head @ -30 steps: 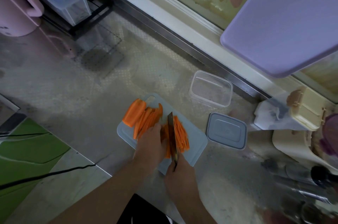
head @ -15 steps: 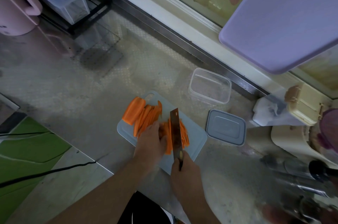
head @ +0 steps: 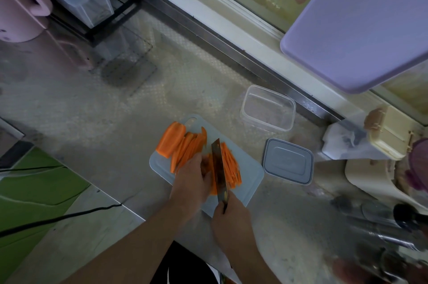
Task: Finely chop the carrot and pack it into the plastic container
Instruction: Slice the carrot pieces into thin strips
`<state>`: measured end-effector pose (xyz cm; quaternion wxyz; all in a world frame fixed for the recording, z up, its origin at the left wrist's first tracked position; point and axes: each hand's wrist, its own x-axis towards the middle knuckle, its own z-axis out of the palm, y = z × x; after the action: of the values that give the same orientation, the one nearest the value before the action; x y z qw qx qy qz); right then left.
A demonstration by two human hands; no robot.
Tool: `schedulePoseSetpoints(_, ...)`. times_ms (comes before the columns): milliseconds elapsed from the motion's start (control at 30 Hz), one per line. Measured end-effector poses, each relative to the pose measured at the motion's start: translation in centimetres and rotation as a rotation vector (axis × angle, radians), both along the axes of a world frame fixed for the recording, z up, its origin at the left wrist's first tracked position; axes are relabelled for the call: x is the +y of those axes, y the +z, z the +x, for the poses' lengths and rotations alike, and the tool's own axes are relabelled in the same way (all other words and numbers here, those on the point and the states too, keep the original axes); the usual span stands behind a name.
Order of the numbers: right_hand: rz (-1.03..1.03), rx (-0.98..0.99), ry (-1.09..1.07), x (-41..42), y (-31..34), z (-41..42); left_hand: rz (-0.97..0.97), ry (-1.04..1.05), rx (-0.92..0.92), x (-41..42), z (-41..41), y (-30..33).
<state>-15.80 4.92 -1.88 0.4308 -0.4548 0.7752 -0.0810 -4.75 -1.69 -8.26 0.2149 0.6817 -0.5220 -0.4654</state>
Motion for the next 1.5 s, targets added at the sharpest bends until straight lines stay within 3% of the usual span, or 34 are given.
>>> schedulePoseSetpoints(467,-0.1,-0.004,-0.021,-0.8,0.3,-0.1,0.036,0.029,0.056,0.0,0.2,-0.2)
schedulePoseSetpoints(1167,0.008,-0.007,0.018,-0.3,0.0,0.4,0.05,0.032,0.03,-0.2,0.2,-0.1)
schedulePoseSetpoints(1500,-0.122,-0.032,-0.101,-1.5,-0.2,1.1,0.04,0.019,0.064,0.1,0.4,-0.1)
